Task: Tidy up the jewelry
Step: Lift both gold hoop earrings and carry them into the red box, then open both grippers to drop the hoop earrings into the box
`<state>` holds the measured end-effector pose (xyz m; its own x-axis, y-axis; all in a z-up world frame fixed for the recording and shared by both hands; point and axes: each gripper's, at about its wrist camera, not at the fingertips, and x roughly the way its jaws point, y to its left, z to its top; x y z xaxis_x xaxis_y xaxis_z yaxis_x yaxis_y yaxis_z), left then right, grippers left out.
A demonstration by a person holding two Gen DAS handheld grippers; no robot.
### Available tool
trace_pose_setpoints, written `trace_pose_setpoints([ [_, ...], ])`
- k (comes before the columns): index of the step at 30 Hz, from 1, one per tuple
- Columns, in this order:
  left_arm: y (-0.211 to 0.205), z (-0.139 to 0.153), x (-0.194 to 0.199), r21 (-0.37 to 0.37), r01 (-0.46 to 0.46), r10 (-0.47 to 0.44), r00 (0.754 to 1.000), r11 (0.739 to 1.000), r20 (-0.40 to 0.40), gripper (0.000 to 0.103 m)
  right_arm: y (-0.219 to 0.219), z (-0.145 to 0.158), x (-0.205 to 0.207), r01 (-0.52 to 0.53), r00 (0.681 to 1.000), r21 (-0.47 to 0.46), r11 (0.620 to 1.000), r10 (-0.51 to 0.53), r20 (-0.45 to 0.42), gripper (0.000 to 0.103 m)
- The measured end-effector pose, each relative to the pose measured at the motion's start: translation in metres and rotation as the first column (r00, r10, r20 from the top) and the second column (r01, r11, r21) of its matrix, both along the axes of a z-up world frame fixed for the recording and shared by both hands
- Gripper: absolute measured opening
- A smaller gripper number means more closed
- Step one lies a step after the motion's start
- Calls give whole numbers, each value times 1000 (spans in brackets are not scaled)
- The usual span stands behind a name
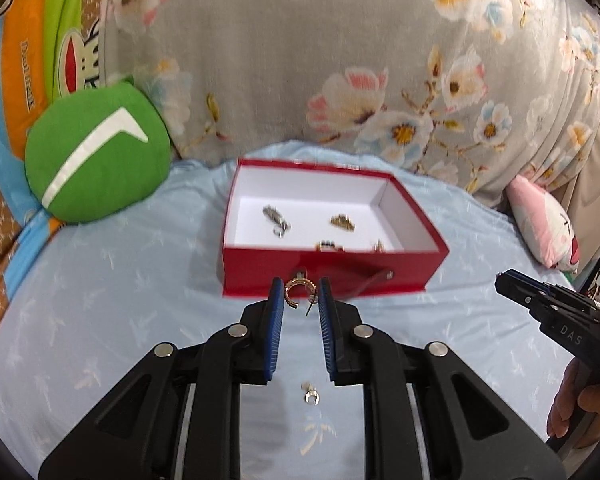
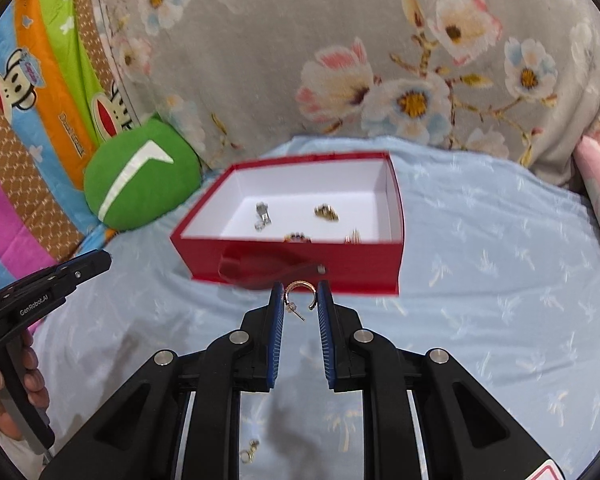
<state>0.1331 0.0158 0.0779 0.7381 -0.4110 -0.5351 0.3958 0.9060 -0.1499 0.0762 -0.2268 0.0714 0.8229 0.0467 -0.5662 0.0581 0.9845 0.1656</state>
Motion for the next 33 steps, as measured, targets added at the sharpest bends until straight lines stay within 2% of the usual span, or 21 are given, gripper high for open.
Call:
trace_pose_setpoints([
  [6, -4, 40, 26, -11, -10, 11, 997, 1000, 79, 17, -9, 43, 24, -11, 996, 3, 1000, 11, 86, 15],
  [9, -14, 55, 48, 7, -14, 13, 994, 1000, 112, 17, -15, 60, 45, -19, 993, -1, 1000, 19, 115, 15],
  [12, -24, 59, 71, 24, -20, 17, 993, 1000, 119, 17, -19, 69, 70, -24, 992, -5, 1000, 24, 126, 15],
  [15, -36, 59, 104, 30, -20, 17, 995, 999, 94, 17, -27, 70, 101, -20, 993, -1, 1000, 20, 114, 15],
  [23, -59, 28, 185, 67, -45, 45, 999, 997, 0, 17, -49, 42, 196, -14, 1000, 15, 1000, 14, 2, 15],
  [28, -66, -7, 228, 99, -55, 65, 992, 994, -107, 17, -60, 10, 241, -1, 997, 29, 1000, 3, -80, 15],
  [33, -73, -30, 252, 127, -55, 75, 984, 990, -160, 17, -67, -16, 271, 11, 990, 30, 999, -7, -139, 15],
])
